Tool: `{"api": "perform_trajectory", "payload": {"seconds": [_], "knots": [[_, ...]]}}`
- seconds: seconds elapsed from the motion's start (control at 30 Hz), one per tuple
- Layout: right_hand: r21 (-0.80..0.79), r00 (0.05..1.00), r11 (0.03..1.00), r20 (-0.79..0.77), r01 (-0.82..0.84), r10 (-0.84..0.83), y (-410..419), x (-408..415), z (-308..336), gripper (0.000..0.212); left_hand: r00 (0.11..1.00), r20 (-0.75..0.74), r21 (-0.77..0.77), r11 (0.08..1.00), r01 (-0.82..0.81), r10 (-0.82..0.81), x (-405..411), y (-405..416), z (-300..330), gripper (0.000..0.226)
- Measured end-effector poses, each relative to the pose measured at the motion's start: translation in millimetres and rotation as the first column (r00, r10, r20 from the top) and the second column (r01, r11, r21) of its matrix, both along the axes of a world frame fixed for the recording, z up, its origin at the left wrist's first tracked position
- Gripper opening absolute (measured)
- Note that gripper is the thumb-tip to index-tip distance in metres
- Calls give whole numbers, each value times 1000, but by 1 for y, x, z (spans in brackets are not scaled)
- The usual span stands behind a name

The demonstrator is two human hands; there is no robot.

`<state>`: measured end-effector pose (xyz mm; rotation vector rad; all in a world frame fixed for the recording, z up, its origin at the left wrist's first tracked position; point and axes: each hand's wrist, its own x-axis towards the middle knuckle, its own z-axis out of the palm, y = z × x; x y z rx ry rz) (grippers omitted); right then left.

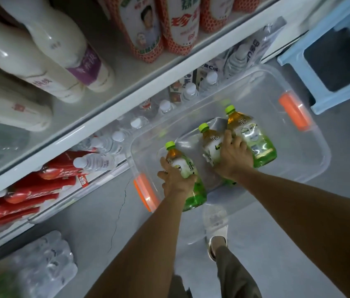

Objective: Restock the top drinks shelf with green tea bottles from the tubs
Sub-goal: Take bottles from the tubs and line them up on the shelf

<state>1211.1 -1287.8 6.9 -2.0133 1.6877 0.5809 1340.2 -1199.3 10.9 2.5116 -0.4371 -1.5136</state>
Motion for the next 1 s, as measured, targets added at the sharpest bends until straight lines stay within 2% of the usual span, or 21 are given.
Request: {"api": "perform_trajectory", "payload": {"seconds": [0.13, 0.27, 0.4, 0.5, 0.53, 0.6, 0.67, 0.77, 0.83, 0.93, 0.97, 1.0], "knots": [[80, 983, 988, 117, 133, -142, 3, -1, 53, 108, 998, -52, -91, 995, -36, 31, 7, 1, 42, 113], [75, 931, 964, 251, 254, -265, 16, -1, 112, 100, 994, -111, -191, 982, -6, -16, 21, 12, 95, 111], [86, 843, 913, 357, 399, -402, 43, 2, 170, 99, 988, -146, -304, 953, -4, -42, 45, 37, 160, 114], [106, 757, 882, 474, 459, -450, 57, -15, 157, 97, 975, -221, -380, 922, -78, -9, 69, 66, 211, 121], [126, 727, 875, 508, 468, -462, 70, -7, 192, 94, 970, -241, -408, 907, -107, 6, 78, 77, 228, 115], [202, 576, 806, 605, 557, -550, 104, 17, 272, 75, 960, -278, -469, 870, -153, 20, 97, 102, 261, 96], [341, 427, 731, 636, 591, -642, 131, 26, 316, 59, 949, -314, -521, 830, -199, 31, 117, 126, 289, 86], [444, 263, 662, 674, 604, -691, 167, 33, 362, 70, 930, -367, -572, 780, -253, 32, 146, 157, 328, 85], [544, 124, 633, 697, 550, -707, 189, 37, 388, 58, 908, -418, -604, 740, -296, 22, 162, 174, 352, 80], [683, -36, 576, 658, 450, -752, 218, 51, 422, 62, 852, -523, -619, 678, -396, 19, 178, 201, 389, 67], [710, -92, 564, 652, 421, -752, 226, 56, 434, 57, 821, -571, -607, 661, -440, 23, 182, 210, 401, 67], [726, -142, 556, 651, 404, -746, 234, 62, 446, 43, 788, -615, -592, 645, -482, 25, 185, 220, 410, 71]]}}
